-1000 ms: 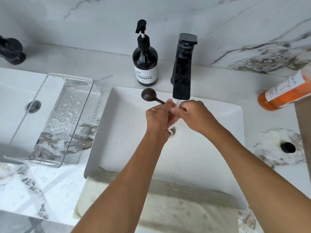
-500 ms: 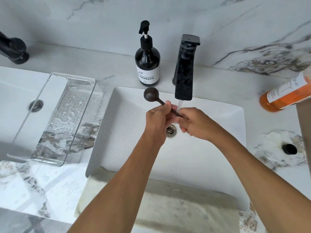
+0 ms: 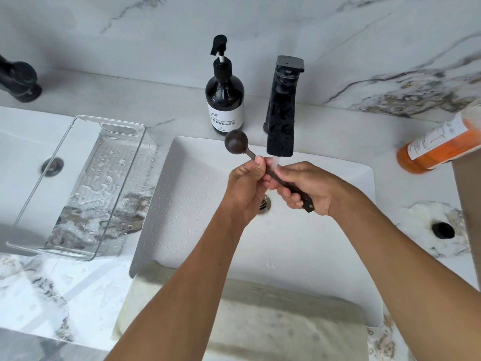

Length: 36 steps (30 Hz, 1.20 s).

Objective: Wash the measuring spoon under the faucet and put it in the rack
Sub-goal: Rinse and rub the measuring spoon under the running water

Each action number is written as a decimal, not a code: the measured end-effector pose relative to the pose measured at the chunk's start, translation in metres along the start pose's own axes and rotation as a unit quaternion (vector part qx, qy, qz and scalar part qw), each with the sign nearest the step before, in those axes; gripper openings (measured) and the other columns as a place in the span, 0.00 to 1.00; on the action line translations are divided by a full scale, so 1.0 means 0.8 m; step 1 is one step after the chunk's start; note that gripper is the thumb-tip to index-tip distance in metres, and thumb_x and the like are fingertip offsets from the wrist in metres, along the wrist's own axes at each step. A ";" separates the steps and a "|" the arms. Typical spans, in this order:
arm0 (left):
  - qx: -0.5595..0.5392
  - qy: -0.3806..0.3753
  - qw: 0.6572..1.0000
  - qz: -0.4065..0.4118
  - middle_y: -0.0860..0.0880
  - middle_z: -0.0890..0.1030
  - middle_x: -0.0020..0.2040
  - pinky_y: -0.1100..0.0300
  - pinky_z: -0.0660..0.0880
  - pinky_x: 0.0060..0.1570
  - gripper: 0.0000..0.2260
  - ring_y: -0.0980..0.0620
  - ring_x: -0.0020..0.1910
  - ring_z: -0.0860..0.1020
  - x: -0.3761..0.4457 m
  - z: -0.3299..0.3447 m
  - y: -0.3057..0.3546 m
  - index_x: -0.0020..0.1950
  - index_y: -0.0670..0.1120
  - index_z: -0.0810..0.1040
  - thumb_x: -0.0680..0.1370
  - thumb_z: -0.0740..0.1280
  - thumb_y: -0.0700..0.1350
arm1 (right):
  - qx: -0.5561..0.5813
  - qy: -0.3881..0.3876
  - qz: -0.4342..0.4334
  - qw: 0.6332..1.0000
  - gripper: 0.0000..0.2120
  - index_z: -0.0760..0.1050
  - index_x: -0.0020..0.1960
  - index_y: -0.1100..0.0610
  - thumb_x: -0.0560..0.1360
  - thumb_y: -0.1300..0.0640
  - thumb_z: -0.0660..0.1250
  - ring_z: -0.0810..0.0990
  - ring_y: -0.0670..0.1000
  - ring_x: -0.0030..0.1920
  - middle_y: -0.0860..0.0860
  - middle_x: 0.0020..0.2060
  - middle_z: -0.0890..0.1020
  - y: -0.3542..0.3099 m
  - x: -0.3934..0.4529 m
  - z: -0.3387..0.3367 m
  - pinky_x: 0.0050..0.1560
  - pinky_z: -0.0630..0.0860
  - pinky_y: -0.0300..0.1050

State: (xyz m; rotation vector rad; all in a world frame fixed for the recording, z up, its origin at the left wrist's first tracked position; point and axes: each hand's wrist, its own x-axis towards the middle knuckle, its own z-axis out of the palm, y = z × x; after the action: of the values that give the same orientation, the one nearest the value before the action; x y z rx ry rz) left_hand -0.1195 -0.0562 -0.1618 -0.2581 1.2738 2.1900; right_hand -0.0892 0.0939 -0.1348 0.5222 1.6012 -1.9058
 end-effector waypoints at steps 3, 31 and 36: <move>0.009 0.014 1.000 0.018 0.47 0.73 0.28 0.59 0.72 0.39 0.15 0.51 0.28 0.70 0.005 -0.004 0.007 0.43 0.39 0.78 0.85 0.58 0.42 | 0.054 -0.042 -0.006 0.998 0.15 0.78 0.56 0.70 0.83 0.59 0.60 0.69 0.46 0.26 0.53 0.31 0.75 0.000 0.000 -0.005 0.26 0.66 0.37; 0.085 0.142 0.986 0.002 0.47 0.82 0.30 0.61 0.80 0.38 0.12 0.51 0.30 0.81 0.000 0.008 0.010 0.36 0.41 0.75 0.77 0.73 0.42 | -0.353 0.175 -0.201 0.897 0.14 0.74 0.36 0.55 0.80 0.54 0.65 0.67 0.48 0.28 0.50 0.27 0.71 0.003 -0.004 0.013 0.31 0.64 0.44; 0.024 0.196 0.980 -0.006 0.46 0.83 0.31 0.63 0.80 0.36 0.11 0.52 0.31 0.83 -0.007 0.021 0.001 0.38 0.40 0.75 0.77 0.72 0.41 | -0.506 0.236 -0.198 0.805 0.13 0.79 0.42 0.54 0.78 0.46 0.64 0.75 0.55 0.34 0.51 0.30 0.76 0.001 0.001 0.021 0.34 0.70 0.48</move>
State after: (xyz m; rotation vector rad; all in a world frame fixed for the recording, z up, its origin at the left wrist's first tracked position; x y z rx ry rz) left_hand -0.1134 -0.0443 -0.1501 -0.7043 1.5228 2.1620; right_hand -0.0881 0.0774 -0.1327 0.1790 2.9059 -0.8641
